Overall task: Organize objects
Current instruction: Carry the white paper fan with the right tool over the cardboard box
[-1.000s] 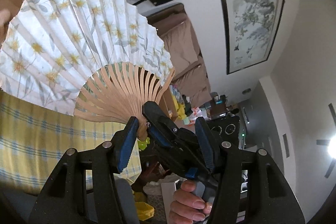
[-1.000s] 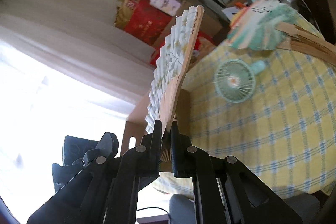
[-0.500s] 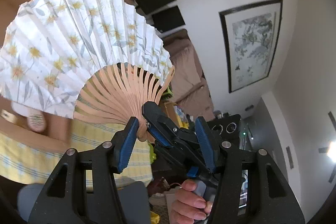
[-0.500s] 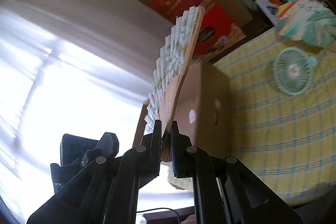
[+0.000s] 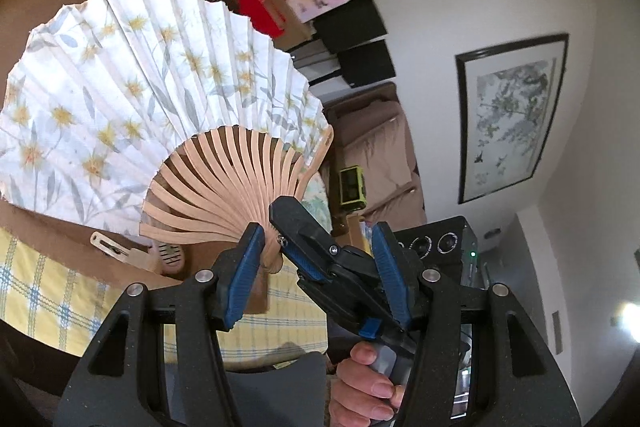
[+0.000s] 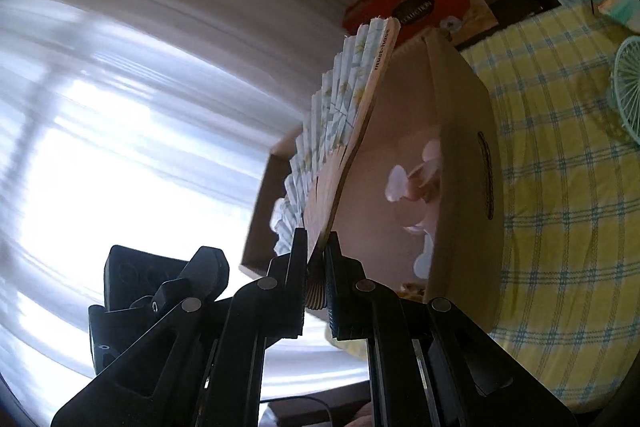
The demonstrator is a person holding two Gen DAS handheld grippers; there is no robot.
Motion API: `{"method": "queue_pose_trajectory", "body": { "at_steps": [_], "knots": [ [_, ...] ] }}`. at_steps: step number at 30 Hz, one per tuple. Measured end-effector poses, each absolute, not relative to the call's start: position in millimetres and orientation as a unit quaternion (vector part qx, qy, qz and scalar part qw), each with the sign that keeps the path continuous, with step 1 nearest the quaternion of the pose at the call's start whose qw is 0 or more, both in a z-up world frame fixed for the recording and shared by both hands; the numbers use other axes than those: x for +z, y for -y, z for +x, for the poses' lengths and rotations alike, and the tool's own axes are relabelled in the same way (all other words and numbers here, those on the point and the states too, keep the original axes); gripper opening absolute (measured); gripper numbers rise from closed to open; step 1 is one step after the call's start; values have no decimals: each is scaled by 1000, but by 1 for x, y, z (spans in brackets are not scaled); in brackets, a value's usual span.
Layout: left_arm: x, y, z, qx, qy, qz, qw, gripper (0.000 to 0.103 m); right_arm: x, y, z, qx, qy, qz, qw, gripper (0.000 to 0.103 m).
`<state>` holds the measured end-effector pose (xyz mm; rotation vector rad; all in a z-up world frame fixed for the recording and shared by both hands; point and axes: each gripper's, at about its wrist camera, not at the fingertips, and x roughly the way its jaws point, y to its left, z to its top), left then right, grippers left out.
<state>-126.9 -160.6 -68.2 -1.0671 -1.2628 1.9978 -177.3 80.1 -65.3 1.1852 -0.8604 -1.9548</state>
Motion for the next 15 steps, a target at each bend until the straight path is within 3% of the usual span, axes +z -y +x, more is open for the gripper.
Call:
{"method": "queue_pose_trajectory", "body": {
  "at_steps": [10,15],
  "knots": [
    [-79,160,-143,746,450,-412,268,49,-84,-76,-191,-761,300,469,332,12],
    [-70,168,-136,760,442,-401,259,60,-80,-77,-189,-775,275,470,321,12]
  ]
}}
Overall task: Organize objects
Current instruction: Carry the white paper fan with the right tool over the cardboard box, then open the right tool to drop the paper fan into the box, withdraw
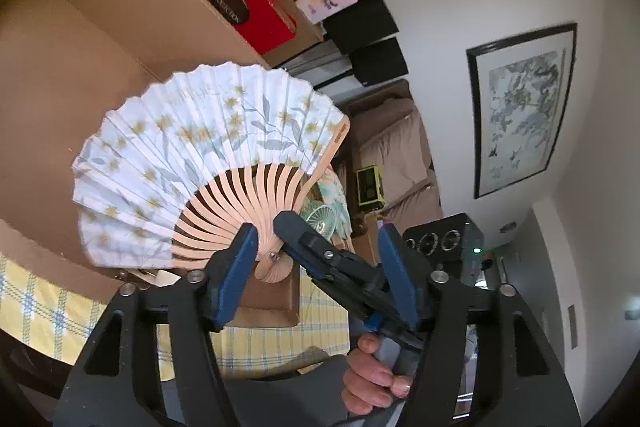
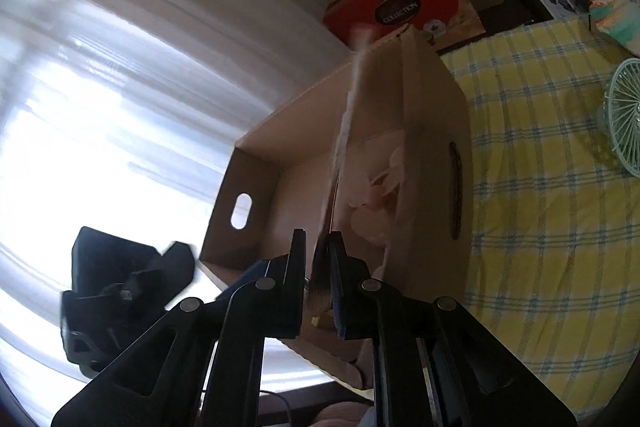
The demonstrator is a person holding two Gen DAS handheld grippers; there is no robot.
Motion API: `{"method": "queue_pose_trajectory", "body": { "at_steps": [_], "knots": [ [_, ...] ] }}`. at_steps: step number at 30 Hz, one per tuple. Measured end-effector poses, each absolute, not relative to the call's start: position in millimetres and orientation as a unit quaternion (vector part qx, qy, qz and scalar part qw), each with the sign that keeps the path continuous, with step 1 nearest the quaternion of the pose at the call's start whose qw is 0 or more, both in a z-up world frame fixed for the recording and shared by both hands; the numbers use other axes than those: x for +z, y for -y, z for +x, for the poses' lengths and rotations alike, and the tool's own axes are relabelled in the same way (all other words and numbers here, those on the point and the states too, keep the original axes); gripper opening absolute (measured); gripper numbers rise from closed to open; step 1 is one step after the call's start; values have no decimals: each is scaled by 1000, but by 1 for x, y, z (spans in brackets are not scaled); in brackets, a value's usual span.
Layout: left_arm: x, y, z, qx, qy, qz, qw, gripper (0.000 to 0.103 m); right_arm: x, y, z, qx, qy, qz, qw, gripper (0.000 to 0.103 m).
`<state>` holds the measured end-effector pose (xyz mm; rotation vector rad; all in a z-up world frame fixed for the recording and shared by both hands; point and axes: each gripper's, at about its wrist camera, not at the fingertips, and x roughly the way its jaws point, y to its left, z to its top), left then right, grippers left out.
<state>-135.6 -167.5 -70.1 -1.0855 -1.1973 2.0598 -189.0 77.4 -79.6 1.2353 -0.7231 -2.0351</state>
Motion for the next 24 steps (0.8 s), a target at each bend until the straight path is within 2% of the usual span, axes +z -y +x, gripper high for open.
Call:
{"method": "queue_pose_trajectory", "body": {
  "at_steps": [9,11,15,18,24],
  "knots": [
    [-67,181,-126,768,441,-394,245,68,-75,-60,-190,-797,189,480,315,15],
    [-66,181,-124,771,437,-394,244,69,-72,-57,-188,-802,164,481,315,23],
    [-67,183,-122,772,436,-394,242,71,-58,-60,-182,-809,144,472,320,52],
    [-67,182,-120,773,435,-393,241,78,-47,-70,-175,-828,122,455,306,53],
    [-64,174,-118,778,420,-398,244,82,-34,-96,-167,-837,135,440,298,53]
  ]
}}
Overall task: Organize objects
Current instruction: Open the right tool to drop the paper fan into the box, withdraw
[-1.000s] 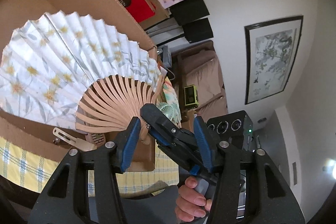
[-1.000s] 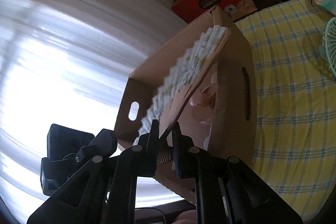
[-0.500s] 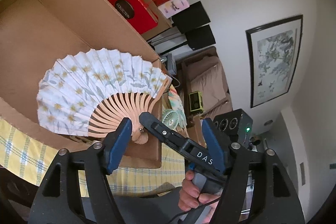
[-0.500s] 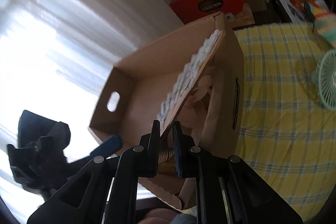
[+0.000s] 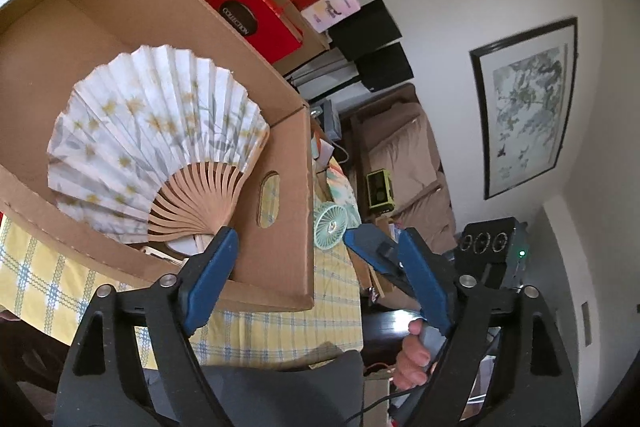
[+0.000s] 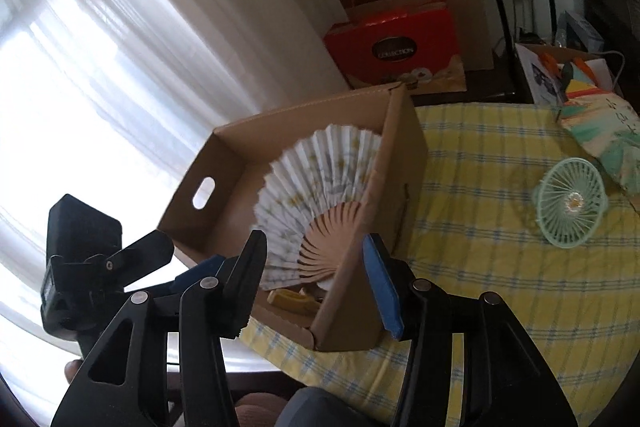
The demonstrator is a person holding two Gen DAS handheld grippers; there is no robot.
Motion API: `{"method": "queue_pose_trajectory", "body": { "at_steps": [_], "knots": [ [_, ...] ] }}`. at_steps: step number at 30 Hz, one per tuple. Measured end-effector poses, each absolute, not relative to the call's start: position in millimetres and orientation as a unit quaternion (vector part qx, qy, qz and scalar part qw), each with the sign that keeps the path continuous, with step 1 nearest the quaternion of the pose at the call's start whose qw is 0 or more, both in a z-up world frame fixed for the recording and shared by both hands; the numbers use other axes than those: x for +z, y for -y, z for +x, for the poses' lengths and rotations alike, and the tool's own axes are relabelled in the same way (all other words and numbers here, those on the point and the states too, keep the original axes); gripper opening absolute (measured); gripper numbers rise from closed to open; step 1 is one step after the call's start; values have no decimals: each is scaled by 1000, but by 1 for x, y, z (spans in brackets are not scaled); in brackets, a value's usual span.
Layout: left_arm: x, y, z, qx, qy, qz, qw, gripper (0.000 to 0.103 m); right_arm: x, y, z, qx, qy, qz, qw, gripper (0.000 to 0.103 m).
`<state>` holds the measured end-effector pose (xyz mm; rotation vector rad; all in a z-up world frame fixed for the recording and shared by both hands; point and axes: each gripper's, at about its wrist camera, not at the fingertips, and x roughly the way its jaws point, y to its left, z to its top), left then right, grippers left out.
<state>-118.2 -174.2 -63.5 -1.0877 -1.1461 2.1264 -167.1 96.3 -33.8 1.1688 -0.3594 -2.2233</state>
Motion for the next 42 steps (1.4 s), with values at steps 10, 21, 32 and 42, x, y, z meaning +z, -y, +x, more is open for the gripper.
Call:
{"method": "queue_pose_trajectory", "body": {
  "at_steps": [10,21,32,42],
  "knots": [
    [-53,150,-113,803,365,-409,234,97,-32,-129,-153,-852,130,431,268,55],
    [-36,98,-108,835,264,-423,231,103,-27,-175,-138,-885,98,409,201,80],
    [-30,53,-106,843,208,-437,234,103,-31,-211,-129,-895,93,405,164,85],
    [-25,20,-109,849,165,-440,243,103,-36,-234,-132,-897,104,404,148,85]
  ]
}}
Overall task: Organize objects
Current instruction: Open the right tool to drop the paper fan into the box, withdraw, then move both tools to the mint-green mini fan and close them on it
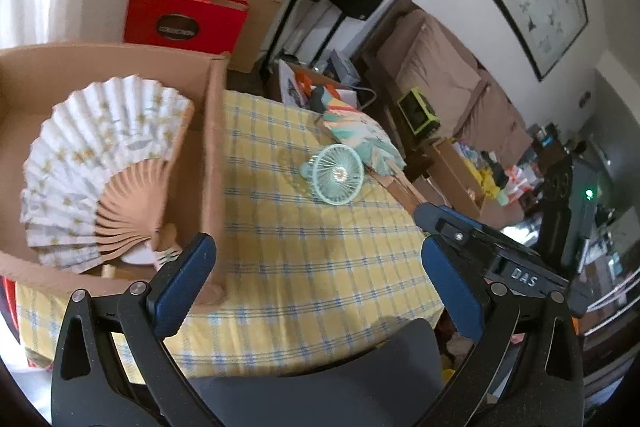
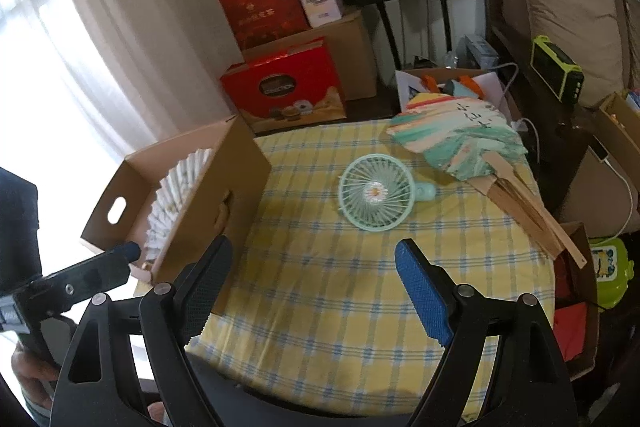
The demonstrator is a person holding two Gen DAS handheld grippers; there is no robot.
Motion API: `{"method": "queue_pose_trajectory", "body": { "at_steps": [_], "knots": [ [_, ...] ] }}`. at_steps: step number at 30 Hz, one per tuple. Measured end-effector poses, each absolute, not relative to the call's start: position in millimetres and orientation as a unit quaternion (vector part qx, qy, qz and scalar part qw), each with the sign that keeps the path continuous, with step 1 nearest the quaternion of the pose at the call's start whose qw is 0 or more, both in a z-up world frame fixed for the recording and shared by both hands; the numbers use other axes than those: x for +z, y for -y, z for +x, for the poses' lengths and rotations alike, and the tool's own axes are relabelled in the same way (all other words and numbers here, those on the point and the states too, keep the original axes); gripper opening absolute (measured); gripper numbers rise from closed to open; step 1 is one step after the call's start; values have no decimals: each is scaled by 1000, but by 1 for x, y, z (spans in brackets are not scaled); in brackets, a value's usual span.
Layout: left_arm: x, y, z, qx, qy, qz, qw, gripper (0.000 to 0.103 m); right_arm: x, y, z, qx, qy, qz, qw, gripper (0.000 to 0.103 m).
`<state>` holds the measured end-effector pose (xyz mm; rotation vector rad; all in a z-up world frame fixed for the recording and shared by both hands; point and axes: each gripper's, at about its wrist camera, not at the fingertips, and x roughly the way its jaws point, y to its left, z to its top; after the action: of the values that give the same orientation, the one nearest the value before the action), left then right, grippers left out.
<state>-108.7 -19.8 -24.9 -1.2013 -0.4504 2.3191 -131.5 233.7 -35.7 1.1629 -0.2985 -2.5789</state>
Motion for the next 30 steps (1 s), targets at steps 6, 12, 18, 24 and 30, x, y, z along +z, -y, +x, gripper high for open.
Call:
{"method": "queue_pose_trajectory", "body": {
  "at_steps": [6,12,18,24,30],
  "knots": [
    [-30,-14,-114,848,139,-442,256,103,-43,-258,-140,-897,117,408,124,85],
    [-41,-52,-125,849,99,-446,266,103,-52,-287,-152,-894,142,412,100,85],
    [-60,-81,-143,846,81,-455,266,103,-67,-311,-167,-881,183,424,101,84],
    [-78,-94,-168,847,75,-462,252,103,-82,-316,-185,-875,188,435,96,83],
    [-92,-98,-194,843,92,-467,249,103,-100,-322,-208,-864,218,439,115,75]
  ]
}}
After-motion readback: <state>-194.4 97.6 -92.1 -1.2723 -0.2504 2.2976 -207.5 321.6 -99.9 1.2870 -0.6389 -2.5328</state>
